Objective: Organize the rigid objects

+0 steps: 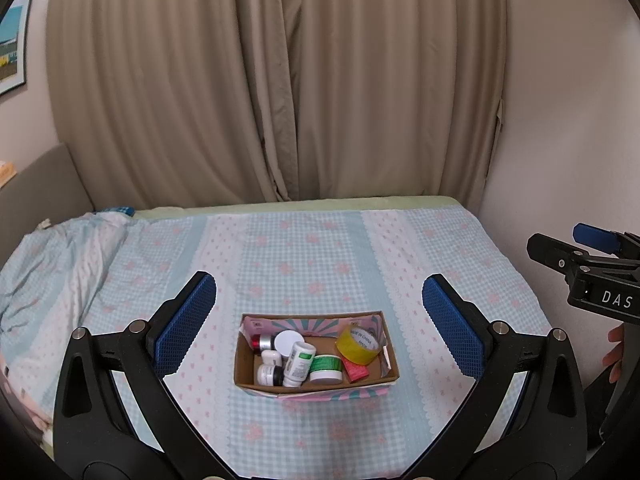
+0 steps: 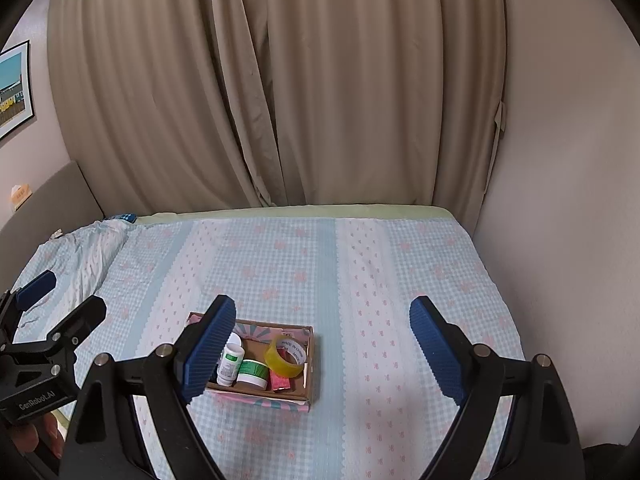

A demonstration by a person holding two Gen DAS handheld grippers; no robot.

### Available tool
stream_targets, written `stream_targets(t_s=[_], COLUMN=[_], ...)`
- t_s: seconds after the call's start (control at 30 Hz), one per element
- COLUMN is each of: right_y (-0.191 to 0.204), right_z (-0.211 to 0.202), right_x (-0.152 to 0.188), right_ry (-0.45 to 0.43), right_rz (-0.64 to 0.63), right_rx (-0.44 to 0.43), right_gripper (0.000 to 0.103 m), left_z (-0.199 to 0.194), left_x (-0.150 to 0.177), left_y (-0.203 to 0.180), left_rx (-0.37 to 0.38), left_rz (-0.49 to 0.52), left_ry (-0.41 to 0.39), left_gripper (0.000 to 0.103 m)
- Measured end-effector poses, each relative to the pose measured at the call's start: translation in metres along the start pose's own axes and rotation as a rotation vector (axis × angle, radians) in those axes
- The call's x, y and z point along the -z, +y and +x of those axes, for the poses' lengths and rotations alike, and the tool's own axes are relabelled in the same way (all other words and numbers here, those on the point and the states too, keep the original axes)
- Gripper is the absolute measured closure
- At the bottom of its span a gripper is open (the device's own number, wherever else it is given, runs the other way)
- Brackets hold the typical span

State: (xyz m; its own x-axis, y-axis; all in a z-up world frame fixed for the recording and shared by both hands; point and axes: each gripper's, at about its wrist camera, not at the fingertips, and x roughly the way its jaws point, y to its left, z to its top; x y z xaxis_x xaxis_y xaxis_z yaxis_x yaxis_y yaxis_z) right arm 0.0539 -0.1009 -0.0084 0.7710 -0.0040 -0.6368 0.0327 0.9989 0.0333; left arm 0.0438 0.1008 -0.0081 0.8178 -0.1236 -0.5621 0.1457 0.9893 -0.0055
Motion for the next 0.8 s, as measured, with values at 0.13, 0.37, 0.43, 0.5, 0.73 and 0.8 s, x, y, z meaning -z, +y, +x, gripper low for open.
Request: stream_targets(t_s=[0.13, 0.37, 0.43, 0.5, 0.73, 0.8], right_y=[0.0, -0.001, -0.002, -0.001, 0.0, 0.0], right_z=[0.0, 0.002, 0.003, 0.002, 0.003, 0.003], right_x=[-0.001, -0.005, -0.007, -0.006, -0.009, -0.01], right_ry=[-0.002, -0.005, -0.005, -0.007, -0.009, -0.011], right_rz=[0.001, -0.002, -0.004, -0.006, -0.014, -0.019], right_rx=[0.0, -0.001, 0.0, 0.003, 0.003, 0.008], right_gripper=[0.016, 0.016, 0.016, 0.016, 0.016, 0.016], left_z=[-0.001, 0.0, -0.001, 0.001, 0.002, 0.004], left_x=[0.0, 0.0, 0.0, -0.001, -0.004, -0.003], left_y=[0.001, 0.001, 0.0, -0.002, -0.002, 0.0], left_rx=[0.001, 0.003, -0.007, -0.008, 0.0, 0.003], left_rz=[0.002, 0.004, 0.005, 0.005, -0.021, -0.045], left_ry=[0.0, -0.003, -0.003, -0.002, -0.001, -0.003], left_gripper=[0.0, 0.0, 0.0, 0.0, 0.0, 0.0])
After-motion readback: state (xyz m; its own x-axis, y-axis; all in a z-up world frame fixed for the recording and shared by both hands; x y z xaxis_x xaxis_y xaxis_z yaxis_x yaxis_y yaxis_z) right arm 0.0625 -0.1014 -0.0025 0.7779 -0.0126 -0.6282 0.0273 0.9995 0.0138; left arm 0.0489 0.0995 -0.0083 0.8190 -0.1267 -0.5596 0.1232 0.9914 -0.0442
